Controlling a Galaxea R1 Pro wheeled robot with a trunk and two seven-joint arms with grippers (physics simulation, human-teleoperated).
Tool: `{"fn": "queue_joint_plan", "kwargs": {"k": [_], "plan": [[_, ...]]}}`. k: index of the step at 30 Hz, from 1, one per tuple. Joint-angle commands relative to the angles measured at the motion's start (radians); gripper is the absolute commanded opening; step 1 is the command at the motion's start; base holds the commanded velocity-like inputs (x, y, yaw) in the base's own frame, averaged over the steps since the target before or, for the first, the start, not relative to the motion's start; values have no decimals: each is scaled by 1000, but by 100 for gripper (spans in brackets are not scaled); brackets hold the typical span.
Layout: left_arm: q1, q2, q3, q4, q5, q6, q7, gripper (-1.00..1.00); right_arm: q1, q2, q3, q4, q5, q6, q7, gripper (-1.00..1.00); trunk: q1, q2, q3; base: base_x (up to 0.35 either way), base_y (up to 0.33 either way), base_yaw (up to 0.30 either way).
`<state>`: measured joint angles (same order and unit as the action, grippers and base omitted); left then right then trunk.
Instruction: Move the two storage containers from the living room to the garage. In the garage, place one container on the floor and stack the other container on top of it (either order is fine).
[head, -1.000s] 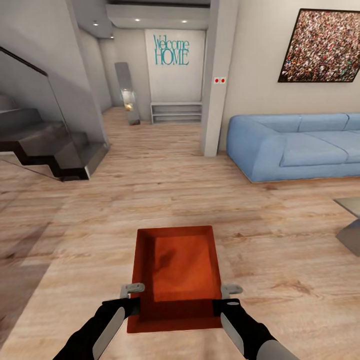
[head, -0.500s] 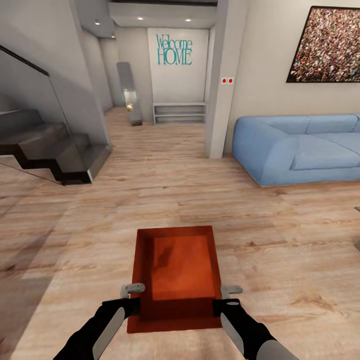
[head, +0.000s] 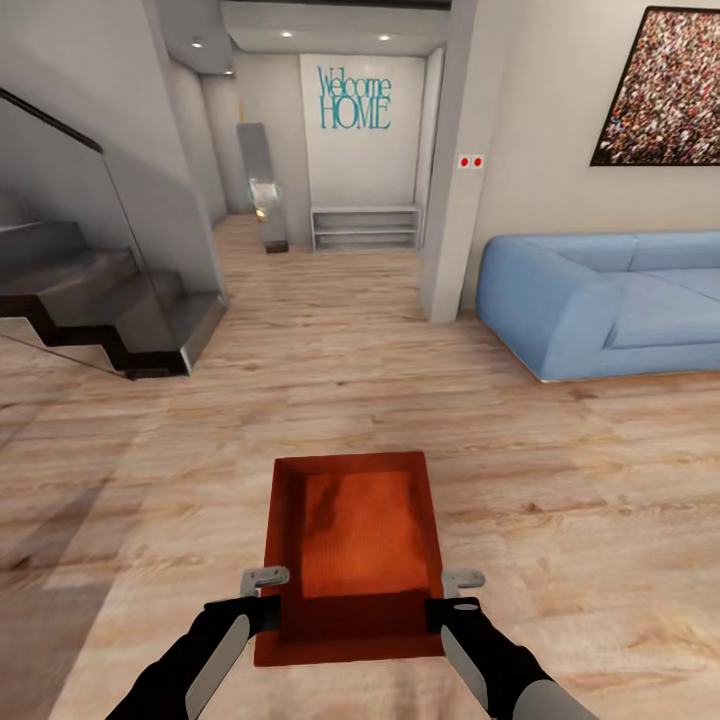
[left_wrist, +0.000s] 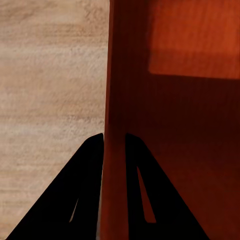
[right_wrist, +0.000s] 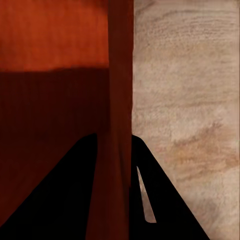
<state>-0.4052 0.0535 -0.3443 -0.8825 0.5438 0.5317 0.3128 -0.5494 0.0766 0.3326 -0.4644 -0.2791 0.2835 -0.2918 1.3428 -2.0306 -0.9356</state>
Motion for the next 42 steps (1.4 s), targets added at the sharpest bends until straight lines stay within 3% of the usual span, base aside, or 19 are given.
{"fn": "queue_joint_plan", "kwargs": {"k": [1, 21, 42], "plan": [[-1, 1, 0, -24, -2, -73, 9, -100, 0, -1, 2, 0, -14, 5, -6, -100, 0, 0, -1, 252, 230, 0], [-1, 0, 2, -18, -2, -73, 9, -100, 0, -1, 2, 0, -14, 6, -5, -100, 0, 0, -1, 260, 223, 0], [-1, 2, 2, -18, -2, -73, 9, -100, 0, -1, 2, 0, -14, 5, -5, -100, 0, 0, -1, 330, 107, 0]]}}
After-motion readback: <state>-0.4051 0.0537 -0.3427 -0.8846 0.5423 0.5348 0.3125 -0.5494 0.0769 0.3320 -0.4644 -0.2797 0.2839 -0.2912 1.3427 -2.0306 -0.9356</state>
